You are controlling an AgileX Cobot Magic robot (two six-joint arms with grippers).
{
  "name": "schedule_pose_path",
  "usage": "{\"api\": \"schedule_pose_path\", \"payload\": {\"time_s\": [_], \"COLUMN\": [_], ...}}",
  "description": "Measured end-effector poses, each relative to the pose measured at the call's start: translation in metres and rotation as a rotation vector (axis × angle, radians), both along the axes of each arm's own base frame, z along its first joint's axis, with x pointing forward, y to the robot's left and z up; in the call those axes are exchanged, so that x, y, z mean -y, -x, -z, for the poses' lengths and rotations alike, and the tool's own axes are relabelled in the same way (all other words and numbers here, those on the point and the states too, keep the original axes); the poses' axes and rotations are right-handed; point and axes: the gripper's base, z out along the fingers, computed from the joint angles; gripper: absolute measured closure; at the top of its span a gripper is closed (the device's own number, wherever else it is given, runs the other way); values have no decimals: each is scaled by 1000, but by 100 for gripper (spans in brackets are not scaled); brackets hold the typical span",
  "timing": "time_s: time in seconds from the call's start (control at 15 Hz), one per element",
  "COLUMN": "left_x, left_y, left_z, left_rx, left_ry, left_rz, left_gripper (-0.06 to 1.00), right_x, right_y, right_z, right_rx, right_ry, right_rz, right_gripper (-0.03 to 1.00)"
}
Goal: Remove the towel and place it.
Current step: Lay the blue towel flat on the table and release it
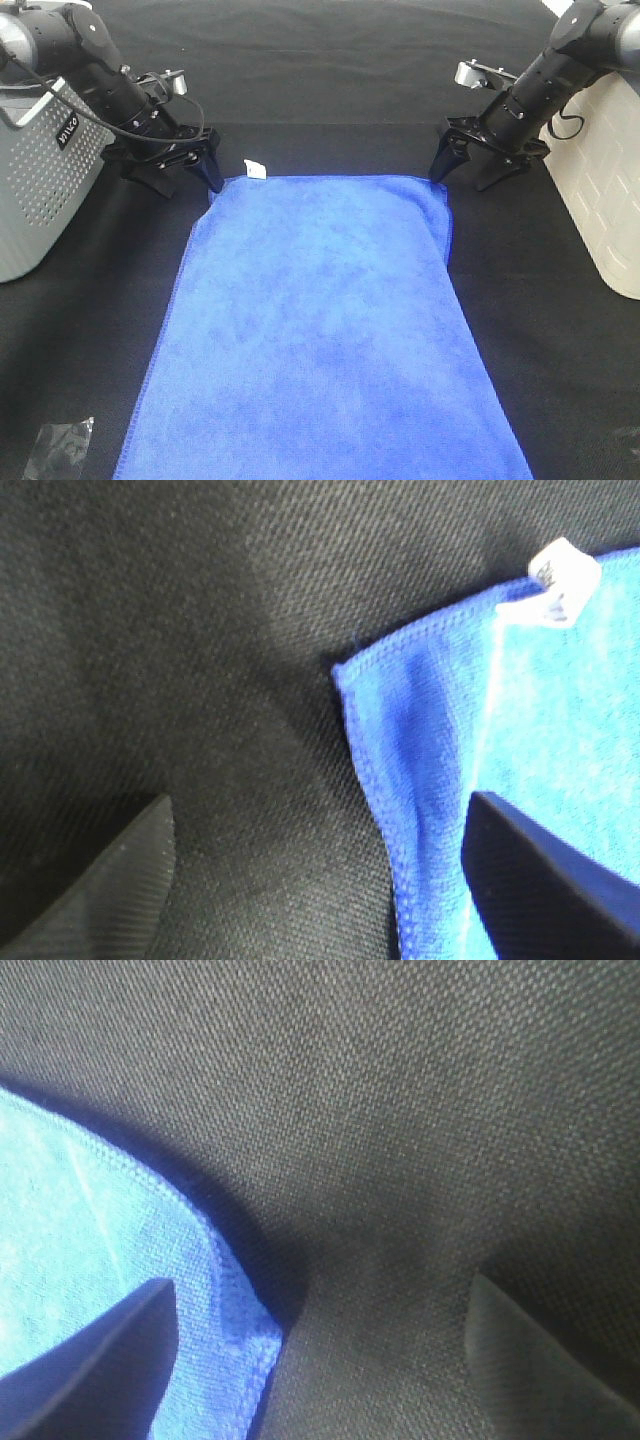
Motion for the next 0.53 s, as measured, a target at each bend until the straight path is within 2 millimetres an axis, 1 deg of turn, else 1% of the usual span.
{"api": "schedule_pose_path", "payload": {"time_s": [0.13, 0.53], "left_x": [0, 4], "left_y": [-1, -2], "left_z": [0, 0], "left_rx": [11, 20], "left_ry": [5, 39], "left_rz": [-7, -20], "left_gripper": [19, 19], "right_x": [0, -2], "right_y": [-1, -1], "right_z": [4, 4], "right_rx": [-2, -9], "right_ry": [-6, -19], "right_rz": [3, 4], "right_gripper": [18, 18]}}
